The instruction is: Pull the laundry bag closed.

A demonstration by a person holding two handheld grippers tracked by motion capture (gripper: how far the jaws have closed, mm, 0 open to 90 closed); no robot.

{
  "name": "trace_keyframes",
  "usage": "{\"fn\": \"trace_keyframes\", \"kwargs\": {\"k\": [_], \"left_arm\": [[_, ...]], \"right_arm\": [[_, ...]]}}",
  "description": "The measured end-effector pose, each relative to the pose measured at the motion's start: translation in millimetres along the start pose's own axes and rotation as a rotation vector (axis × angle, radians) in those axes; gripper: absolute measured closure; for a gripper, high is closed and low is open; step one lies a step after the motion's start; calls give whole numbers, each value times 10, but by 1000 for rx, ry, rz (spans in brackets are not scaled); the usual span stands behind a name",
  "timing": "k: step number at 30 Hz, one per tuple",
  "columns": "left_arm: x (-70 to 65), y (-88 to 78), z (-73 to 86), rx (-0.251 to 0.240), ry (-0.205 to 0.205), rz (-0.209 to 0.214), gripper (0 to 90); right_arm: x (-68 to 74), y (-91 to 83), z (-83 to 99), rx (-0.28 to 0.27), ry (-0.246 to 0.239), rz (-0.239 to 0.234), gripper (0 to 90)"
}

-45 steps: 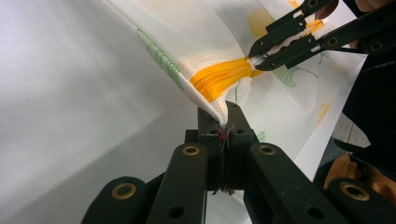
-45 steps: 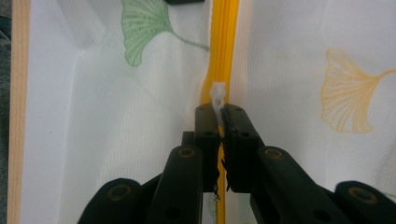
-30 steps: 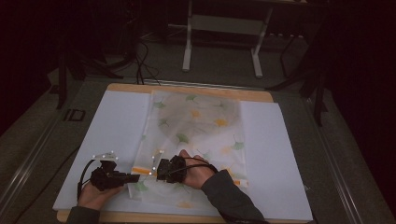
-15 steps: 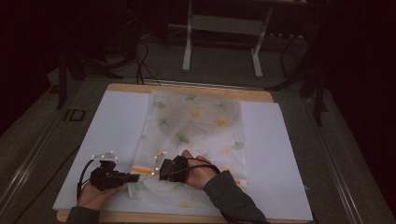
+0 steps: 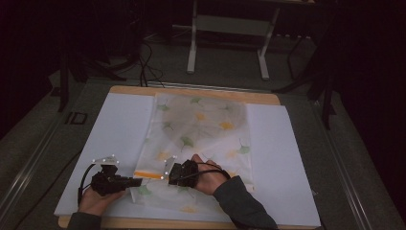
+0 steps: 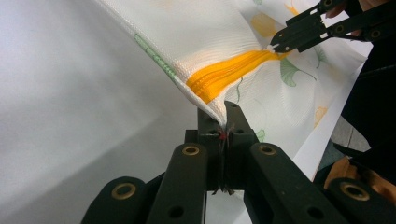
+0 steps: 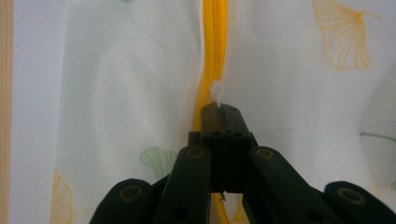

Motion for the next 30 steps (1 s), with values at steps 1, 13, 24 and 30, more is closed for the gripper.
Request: {"fn": "trace_keyframes", "kwargs": {"k": [1,13,24,30], "left_arm": [[2,0,1,1,0,-2,885],[12,-26,2,-9,-6,-2,885],[33,-43,11,-13,-17,-6,885],[35,-43,13,-14,-17,-8,885]], "right_arm": [[3,-4,13,4,2,0,900],[3,-40,107,14,-10,17,900],[-33,-122,304,37,7,33,900],[-42,-173,417,46,19,39,900]]}}
Point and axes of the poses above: each handheld gripper's, and its own axes: y roughly forward along the jaws, z roughly out of its underside, x roughly to its left, the point moved 9 cm from there along y, roughly forward along the jaws, and after that the axes turned 4 degrees about -x, right-handed, at the moved point
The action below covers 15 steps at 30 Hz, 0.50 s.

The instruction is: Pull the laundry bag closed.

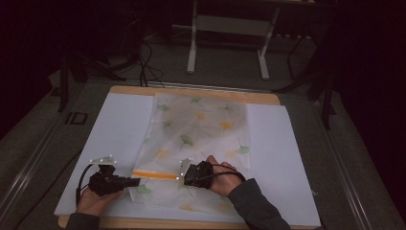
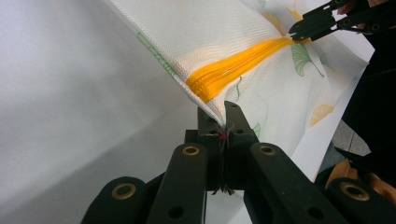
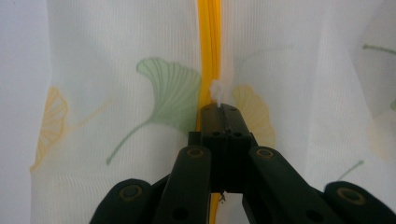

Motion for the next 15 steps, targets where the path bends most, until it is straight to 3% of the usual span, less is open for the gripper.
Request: {"fn": "trace_keyframes", "kwargs": {"k": [15], "left_arm": [[-7,-6,0,2,3,-2,886]], "right_arm": [[2,-96,191,-12,23,26,900]]}}
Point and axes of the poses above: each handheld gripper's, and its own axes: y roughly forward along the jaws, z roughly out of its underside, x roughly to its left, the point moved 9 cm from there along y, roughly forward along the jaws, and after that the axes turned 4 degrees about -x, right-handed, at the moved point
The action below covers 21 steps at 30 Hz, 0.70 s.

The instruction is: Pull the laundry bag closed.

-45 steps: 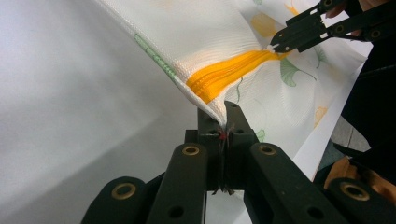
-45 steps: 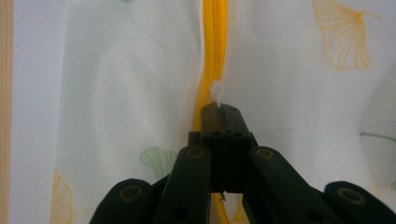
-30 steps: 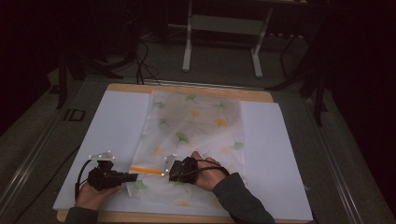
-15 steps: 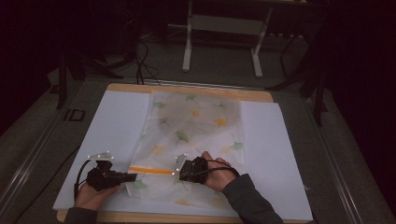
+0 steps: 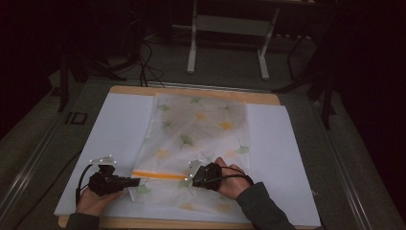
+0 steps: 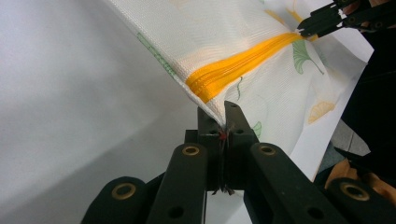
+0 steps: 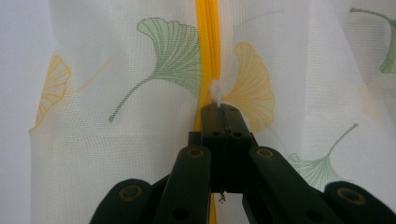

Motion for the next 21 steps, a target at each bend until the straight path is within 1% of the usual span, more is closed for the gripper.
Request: {"fn": "trace_keyframes", "kwargs": {"k": [2,4,12,16,18,19,21], "left_arm": [[3,-4,-1,-1,2,-2,885],[6,-8,-1,-2,3,-1,886],[11,-11,2,-2,-1,-2,885],[11,-10,0,-2,1,-1,886],[14,-15,-3,-5,-2,-1,886],[17,-18,-3,-7,-6,0,886],[19,-19,-2,-5,-5,0,885]], "right_arm": [[5,-8,19,2,6,-1,900],[0,-8,42,3,1,4,900],[-13,-47,150,9,23,10,900],[-22,-65,174,7,26,8,900],[-28,-65,188,9,21,15,900],[-23,-67,216,18,26,14,900],[-26,-71,247,18,34,15,900]]}}
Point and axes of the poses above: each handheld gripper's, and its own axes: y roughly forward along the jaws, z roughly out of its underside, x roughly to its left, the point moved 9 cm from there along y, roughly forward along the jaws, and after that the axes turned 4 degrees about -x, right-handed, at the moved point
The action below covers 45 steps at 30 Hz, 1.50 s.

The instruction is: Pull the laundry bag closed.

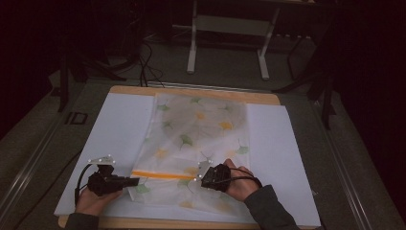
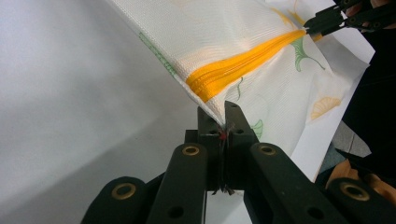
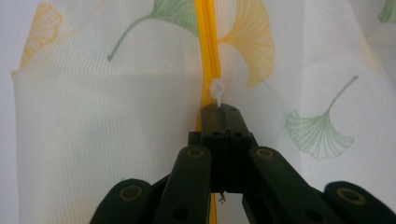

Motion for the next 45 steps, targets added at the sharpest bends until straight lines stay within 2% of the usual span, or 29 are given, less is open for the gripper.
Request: {"fn": "trace_keyframes", "kwargs": {"k": [6,13,16,31,45], "left_arm": [[3,-1,0,-1,-1,-1,886],[4,4,5,1,-3,-2,886],[6,1,6,2,-2,-3,885],[14,-8,9,2,0,-7,886],[19,-9,14,3,-2,-6,886]], "right_arm": [[-15,-29,76,3,8,3,900],[-20,-60,189,3,41,7,900],[-31,-64,229,7,33,7,900],[-56,-102,412,12,84,16,900],[-86,-138,520,16,97,21,900]]}}
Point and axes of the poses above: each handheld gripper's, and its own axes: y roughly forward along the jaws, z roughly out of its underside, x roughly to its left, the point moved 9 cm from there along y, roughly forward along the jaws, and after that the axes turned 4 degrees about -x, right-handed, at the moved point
